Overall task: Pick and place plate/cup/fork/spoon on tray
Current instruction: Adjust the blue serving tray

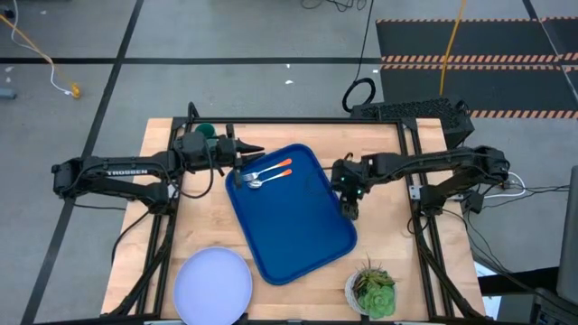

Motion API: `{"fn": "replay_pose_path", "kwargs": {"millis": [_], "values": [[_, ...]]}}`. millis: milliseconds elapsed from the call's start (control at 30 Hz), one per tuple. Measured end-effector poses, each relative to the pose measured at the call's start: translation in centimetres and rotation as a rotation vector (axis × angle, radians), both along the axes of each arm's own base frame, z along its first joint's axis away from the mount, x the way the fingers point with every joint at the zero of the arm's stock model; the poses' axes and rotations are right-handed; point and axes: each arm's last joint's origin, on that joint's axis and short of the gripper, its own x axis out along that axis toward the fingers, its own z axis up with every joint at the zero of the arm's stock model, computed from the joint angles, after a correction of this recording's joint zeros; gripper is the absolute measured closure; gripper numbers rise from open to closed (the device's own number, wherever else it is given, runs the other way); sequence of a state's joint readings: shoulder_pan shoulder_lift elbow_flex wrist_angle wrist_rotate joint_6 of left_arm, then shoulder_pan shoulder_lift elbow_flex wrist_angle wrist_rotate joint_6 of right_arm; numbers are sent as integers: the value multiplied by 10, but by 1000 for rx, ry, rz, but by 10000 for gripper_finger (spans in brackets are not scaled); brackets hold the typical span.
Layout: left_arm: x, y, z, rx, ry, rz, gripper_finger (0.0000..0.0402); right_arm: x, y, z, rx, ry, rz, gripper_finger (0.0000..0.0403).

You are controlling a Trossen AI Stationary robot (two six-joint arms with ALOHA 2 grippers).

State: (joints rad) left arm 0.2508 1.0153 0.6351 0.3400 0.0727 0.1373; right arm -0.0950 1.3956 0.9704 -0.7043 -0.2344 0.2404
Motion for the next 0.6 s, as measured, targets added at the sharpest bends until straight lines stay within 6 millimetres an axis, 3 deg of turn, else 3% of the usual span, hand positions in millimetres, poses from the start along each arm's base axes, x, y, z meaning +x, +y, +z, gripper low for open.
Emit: {"fn": "replay_pose_path", "kwargs": {"millis": [133, 267, 500, 600], "values": [[0, 0, 0, 1, -1, 0, 334, 9, -6, 27, -260, -61, 161, 202], [0, 0, 0, 6, 3, 0, 334, 18, -9, 46, -388, -159, 357, 202], [0, 0, -4, -10, 36, 2, 334, 22, -6, 49, -654, -252, 930, 202], [0, 0, -5, -22, 51, 2, 334, 26, -4, 49, -760, -295, 1042, 202]]}}
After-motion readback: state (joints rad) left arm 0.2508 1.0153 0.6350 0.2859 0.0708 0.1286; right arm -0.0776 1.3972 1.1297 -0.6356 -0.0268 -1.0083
